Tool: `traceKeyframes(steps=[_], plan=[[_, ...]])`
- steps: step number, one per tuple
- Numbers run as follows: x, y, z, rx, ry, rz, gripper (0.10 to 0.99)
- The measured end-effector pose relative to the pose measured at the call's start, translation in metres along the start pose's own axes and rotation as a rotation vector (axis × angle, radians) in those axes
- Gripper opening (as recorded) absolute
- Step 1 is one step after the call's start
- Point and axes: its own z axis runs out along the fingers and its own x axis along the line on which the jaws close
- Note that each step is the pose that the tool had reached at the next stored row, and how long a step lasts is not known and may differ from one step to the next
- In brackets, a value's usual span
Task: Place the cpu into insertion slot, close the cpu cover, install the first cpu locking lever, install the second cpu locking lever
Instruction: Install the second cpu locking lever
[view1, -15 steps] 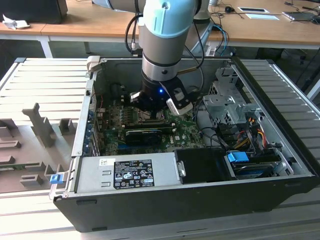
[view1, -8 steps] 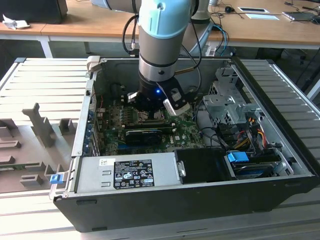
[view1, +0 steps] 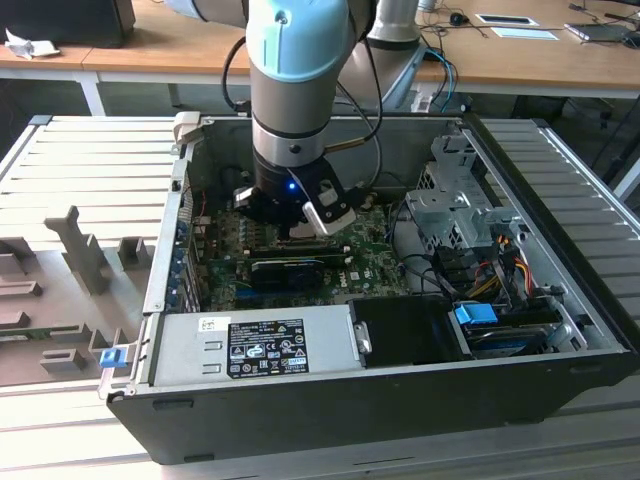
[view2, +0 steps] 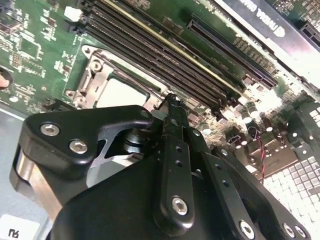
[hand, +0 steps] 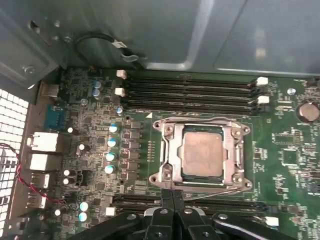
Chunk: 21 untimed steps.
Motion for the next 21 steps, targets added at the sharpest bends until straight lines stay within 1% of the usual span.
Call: traceKeyframes(steps=[1, 3, 4, 5, 7, 13, 14, 16, 17, 18, 20, 21], plan=[[0.0, -0.0003, 0.0011, 0.0, 0.0, 0.0, 0.106], [0.0008, -0.0016, 0.0074, -0.001, 0.0003, -0.003, 0.106], [0.0034, -0.0019, 0.0088, -0.01, -0.0005, -0.005, 0.106], [0.0042, -0.0023, 0.0096, -0.014, -0.002, -0.006, 0.106], [0.0048, -0.003, 0.0113, -0.016, -0.0029, -0.007, 0.106], [0.0051, -0.004, 0.0148, -0.018, -0.0044, -0.007, 0.106], [0.0095, -0.0046, 0.0158, -0.02, -0.0108, -0.008, 0.106], [0.0097, -0.0064, 0.0163, -0.035, -0.012, -0.009, 0.106], [0.0097, -0.008, 0.0166, -0.04, -0.0124, -0.009, 0.106], [0.01, -0.0116, 0.0174, -0.043, -0.0128, -0.009, 0.106], [0.01, -0.012, 0.0183, -0.051, -0.0133, -0.009, 0.106], [0.01, -0.0121, 0.0186, -0.058, -0.0137, -0.009, 0.106]])
